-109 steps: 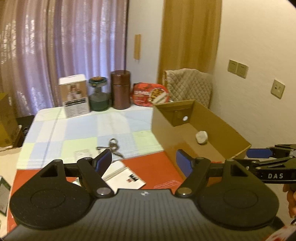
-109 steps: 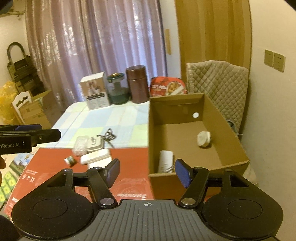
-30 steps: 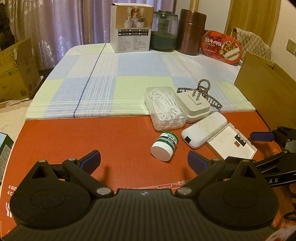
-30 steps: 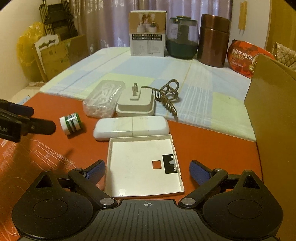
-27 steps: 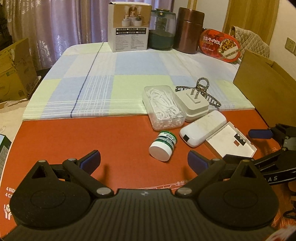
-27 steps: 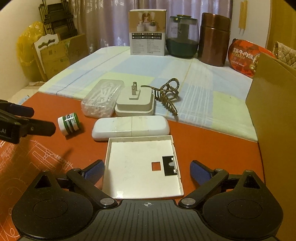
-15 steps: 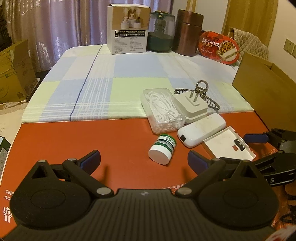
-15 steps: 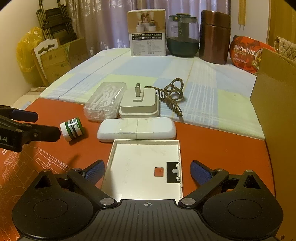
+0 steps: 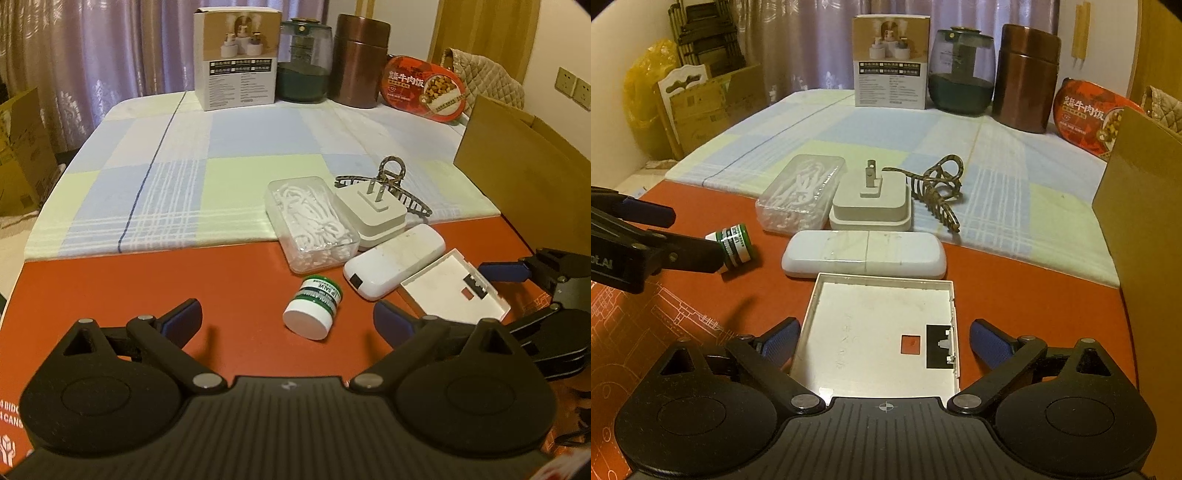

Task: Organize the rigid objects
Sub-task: 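Lower the right gripper onto the white square lid and grasp its rim, then grasp the green-labelled white jar with the left gripper while the right holds the lid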

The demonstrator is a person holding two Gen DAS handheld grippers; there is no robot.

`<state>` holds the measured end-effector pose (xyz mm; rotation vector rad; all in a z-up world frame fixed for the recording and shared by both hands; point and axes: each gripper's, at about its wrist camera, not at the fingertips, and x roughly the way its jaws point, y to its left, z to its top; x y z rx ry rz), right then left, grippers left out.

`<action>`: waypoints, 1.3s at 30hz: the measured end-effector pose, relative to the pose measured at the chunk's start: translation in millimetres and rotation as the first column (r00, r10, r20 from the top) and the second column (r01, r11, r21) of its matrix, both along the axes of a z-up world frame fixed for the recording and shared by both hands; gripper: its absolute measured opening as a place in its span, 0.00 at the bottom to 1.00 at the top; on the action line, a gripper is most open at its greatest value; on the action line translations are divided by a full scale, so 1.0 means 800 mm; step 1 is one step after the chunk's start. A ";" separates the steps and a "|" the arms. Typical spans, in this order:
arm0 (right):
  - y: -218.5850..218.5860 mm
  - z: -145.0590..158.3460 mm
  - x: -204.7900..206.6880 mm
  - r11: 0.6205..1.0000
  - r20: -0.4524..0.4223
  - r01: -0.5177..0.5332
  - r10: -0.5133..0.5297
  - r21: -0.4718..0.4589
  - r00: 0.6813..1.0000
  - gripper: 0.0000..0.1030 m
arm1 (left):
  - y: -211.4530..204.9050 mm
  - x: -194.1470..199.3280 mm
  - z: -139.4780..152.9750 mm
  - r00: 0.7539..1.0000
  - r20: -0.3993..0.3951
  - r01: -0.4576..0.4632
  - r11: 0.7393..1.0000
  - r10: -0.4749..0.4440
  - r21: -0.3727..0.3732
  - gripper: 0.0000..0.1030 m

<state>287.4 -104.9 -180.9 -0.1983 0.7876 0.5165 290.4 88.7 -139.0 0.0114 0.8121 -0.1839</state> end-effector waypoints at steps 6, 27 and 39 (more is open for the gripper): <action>-0.004 0.005 0.000 1.000 -0.006 0.029 -0.029 -0.006 1.000 0.82 | -0.009 0.006 -0.007 0.999 0.008 0.045 0.998 -0.045 0.038 0.78; -0.023 0.019 -0.006 0.994 -0.013 0.108 -0.108 0.003 0.994 0.82 | -0.038 0.008 -0.017 0.996 -0.005 0.094 0.990 -0.094 0.107 0.26; -0.042 0.042 -0.020 0.988 0.002 0.148 -0.148 0.039 0.989 0.82 | -0.052 -0.025 -0.004 0.999 -0.022 0.047 0.998 -0.046 0.048 0.25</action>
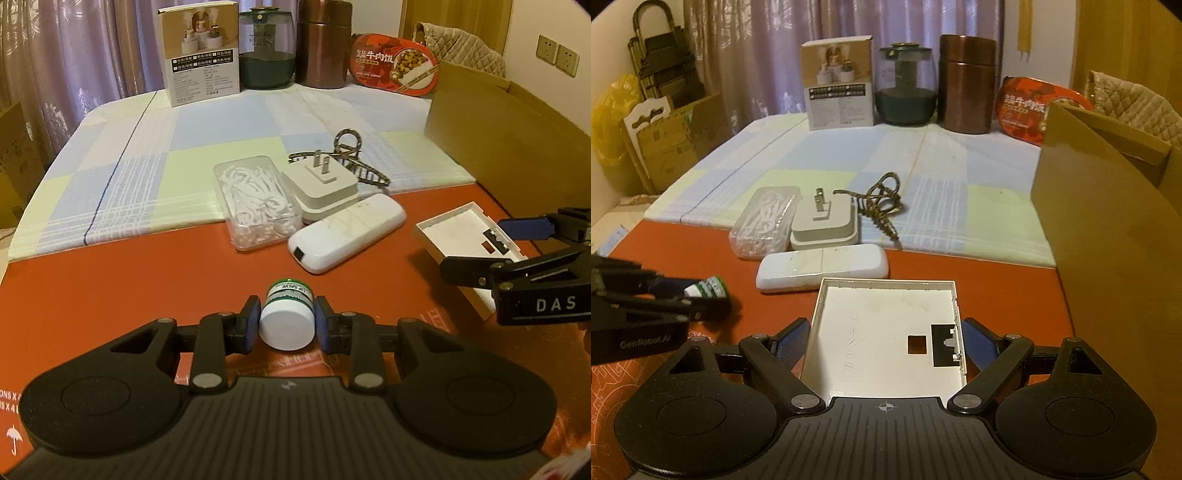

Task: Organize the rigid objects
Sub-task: 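Grasp the green-labelled white jar with the left gripper while the right holds the lid, then carry the white jar and white lid over the cardboard box with both grippers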

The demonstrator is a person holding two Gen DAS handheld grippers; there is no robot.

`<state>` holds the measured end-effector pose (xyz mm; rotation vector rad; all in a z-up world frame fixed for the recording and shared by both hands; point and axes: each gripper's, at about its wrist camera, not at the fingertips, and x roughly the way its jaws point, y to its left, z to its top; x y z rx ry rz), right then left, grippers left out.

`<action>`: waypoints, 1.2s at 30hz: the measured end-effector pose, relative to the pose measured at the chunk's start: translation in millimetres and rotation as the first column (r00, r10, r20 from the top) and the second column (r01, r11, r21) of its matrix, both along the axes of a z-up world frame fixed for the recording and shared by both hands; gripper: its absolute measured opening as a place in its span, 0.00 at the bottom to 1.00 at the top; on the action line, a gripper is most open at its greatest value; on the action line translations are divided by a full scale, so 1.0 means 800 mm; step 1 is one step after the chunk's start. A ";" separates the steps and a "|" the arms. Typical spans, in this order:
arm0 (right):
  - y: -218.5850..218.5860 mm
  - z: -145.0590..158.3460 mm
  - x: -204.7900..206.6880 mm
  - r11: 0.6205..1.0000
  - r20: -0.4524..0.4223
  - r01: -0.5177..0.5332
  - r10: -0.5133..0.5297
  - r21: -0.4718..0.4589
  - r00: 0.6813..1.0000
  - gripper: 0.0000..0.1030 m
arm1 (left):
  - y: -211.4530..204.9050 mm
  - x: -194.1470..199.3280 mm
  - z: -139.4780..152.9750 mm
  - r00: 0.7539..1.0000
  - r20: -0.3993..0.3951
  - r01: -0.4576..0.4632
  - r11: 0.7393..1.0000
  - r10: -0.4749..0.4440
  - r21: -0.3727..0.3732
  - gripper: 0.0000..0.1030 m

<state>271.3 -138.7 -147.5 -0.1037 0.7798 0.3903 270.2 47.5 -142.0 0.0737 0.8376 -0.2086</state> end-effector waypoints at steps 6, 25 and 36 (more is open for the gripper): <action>-0.015 0.010 -0.017 1.000 -0.001 0.023 -0.023 0.021 1.000 0.82 | -0.005 -0.013 0.014 1.000 0.030 0.005 1.000 -0.005 -0.001 0.25; -0.037 0.059 -0.090 0.999 0.057 0.025 -0.026 0.024 0.998 0.82 | -0.030 -0.079 0.064 0.991 0.056 -0.116 0.992 0.119 -0.050 0.25; -0.065 0.122 -0.145 0.997 0.088 0.057 -0.062 0.049 0.994 0.82 | -0.053 -0.120 0.131 0.981 0.084 -0.167 0.980 0.176 -0.104 0.25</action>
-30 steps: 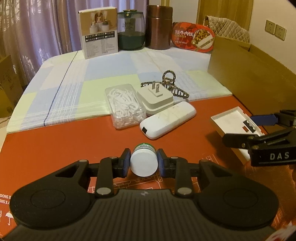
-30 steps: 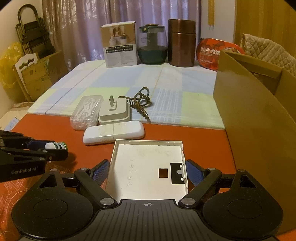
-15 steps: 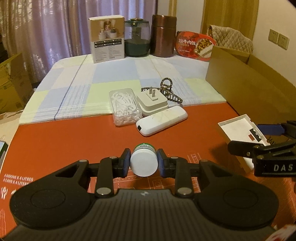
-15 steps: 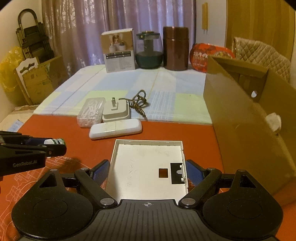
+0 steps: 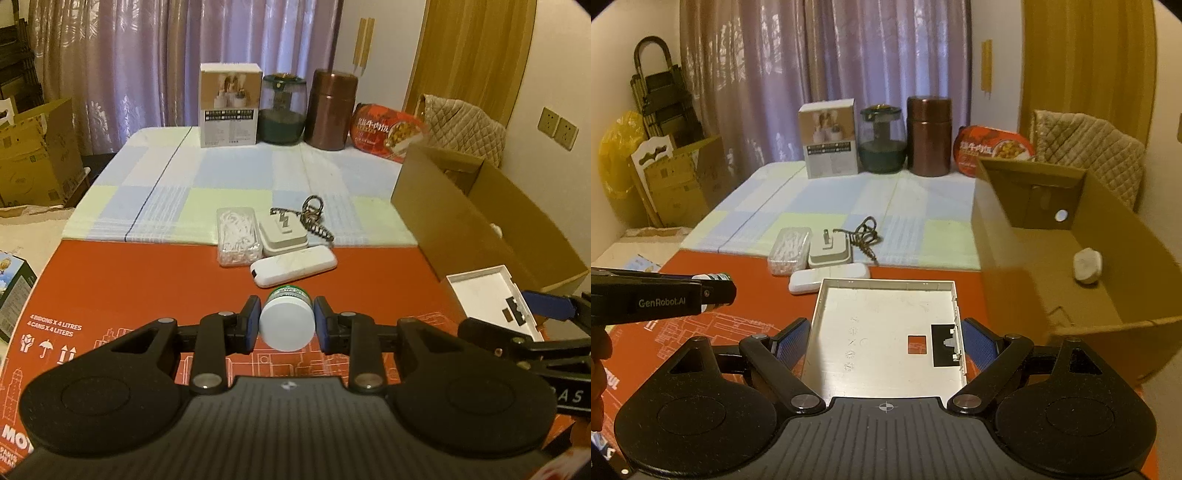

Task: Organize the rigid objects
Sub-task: 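Carry the white jar and white lid over the cardboard box with both grippers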

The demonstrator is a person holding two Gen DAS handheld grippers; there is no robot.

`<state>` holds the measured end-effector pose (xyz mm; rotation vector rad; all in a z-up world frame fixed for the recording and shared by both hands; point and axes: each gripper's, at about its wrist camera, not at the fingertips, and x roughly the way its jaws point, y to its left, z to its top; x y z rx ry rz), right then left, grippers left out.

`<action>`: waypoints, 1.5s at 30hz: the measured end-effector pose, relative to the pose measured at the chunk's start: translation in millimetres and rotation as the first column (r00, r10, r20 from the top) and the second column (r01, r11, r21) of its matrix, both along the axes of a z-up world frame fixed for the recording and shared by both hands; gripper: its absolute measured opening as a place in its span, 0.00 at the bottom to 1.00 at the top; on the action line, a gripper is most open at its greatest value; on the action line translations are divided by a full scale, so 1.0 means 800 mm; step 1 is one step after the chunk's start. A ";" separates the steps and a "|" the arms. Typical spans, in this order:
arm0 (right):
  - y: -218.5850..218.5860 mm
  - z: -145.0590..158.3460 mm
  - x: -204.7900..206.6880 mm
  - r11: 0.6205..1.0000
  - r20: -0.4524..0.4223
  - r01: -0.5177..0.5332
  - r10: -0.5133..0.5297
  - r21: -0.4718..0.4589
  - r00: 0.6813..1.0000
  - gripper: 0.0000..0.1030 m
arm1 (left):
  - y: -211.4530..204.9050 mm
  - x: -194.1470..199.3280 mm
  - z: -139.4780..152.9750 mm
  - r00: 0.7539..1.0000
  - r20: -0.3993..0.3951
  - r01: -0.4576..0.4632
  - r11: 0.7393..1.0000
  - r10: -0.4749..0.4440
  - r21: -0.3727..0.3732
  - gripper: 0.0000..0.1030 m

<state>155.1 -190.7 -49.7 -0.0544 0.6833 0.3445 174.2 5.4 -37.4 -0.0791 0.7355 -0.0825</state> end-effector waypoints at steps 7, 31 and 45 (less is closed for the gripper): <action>-0.018 0.033 -0.021 1.000 0.011 0.023 -0.023 0.015 1.000 0.82 | -0.013 -0.023 0.027 1.000 0.008 -0.001 1.000 0.001 0.000 0.25; -0.098 0.085 -0.023 0.990 0.066 0.137 -0.135 -0.036 0.989 0.82 | -0.098 -0.012 0.065 0.989 0.054 0.135 0.991 -0.135 -0.006 0.25; -0.217 0.104 0.039 0.957 0.063 0.286 -0.283 -0.048 0.957 0.82 | -0.220 0.051 0.078 0.940 0.061 0.337 0.942 -0.335 -0.013 0.25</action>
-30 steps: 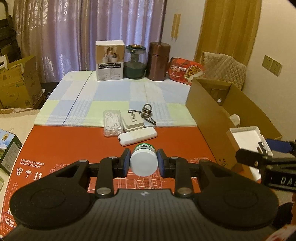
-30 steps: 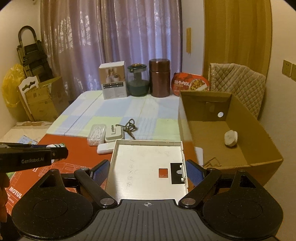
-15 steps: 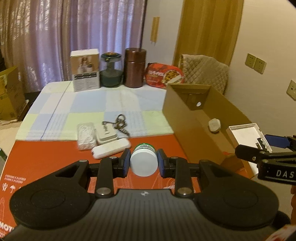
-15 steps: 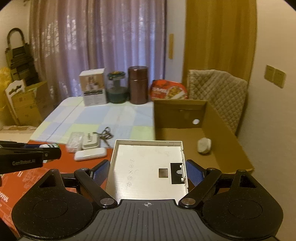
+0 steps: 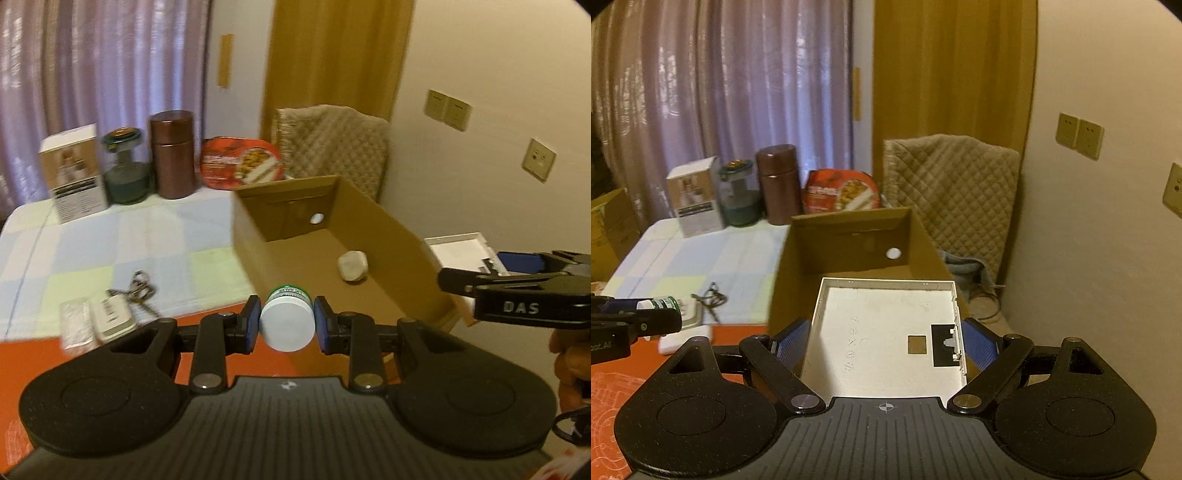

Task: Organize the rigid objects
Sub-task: 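Carry the white jar and white lid over the cardboard box with both grippers, then open the left gripper to drop the jar while the right gripper releases the lid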

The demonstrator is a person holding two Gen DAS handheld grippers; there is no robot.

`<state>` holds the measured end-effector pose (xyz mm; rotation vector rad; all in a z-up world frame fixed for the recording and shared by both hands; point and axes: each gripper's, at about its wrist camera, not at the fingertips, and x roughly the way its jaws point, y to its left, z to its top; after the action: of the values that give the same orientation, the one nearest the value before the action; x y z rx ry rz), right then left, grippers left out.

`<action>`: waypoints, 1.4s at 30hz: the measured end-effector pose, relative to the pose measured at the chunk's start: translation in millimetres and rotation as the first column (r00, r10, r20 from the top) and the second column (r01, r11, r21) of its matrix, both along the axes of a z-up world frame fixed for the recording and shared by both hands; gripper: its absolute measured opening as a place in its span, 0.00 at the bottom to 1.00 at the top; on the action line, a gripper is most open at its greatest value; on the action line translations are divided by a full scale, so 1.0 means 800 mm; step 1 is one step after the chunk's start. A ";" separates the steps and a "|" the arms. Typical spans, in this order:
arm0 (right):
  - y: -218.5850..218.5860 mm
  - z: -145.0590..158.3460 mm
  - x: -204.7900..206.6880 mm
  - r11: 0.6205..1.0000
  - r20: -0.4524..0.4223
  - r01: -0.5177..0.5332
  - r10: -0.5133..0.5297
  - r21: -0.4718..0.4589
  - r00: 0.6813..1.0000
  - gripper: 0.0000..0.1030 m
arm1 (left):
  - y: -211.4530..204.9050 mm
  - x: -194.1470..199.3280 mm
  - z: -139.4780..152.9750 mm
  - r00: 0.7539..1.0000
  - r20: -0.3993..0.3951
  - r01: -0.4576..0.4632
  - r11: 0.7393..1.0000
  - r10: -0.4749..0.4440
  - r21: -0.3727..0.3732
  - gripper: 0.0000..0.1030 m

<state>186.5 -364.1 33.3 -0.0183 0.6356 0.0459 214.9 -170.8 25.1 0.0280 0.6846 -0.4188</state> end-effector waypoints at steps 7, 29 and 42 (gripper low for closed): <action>-0.035 -0.017 0.025 0.999 -0.046 0.027 -0.026 0.024 0.999 0.82 | -0.044 0.030 -0.014 0.997 -0.039 0.064 0.998 -0.064 -0.002 0.25; -0.061 -0.050 0.063 0.997 -0.096 0.059 -0.054 0.049 0.994 0.82 | -0.107 0.106 -0.048 0.982 -0.108 0.160 0.986 -0.155 0.045 0.25; -0.065 -0.051 0.064 0.996 -0.097 0.072 -0.066 0.056 0.993 0.82 | -0.110 0.128 -0.029 0.984 -0.094 0.148 0.989 -0.149 -0.016 0.33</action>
<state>237.9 -415.8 -7.5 0.0639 0.7294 -0.0008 316.9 -258.6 1.5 0.0506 0.7774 -0.5691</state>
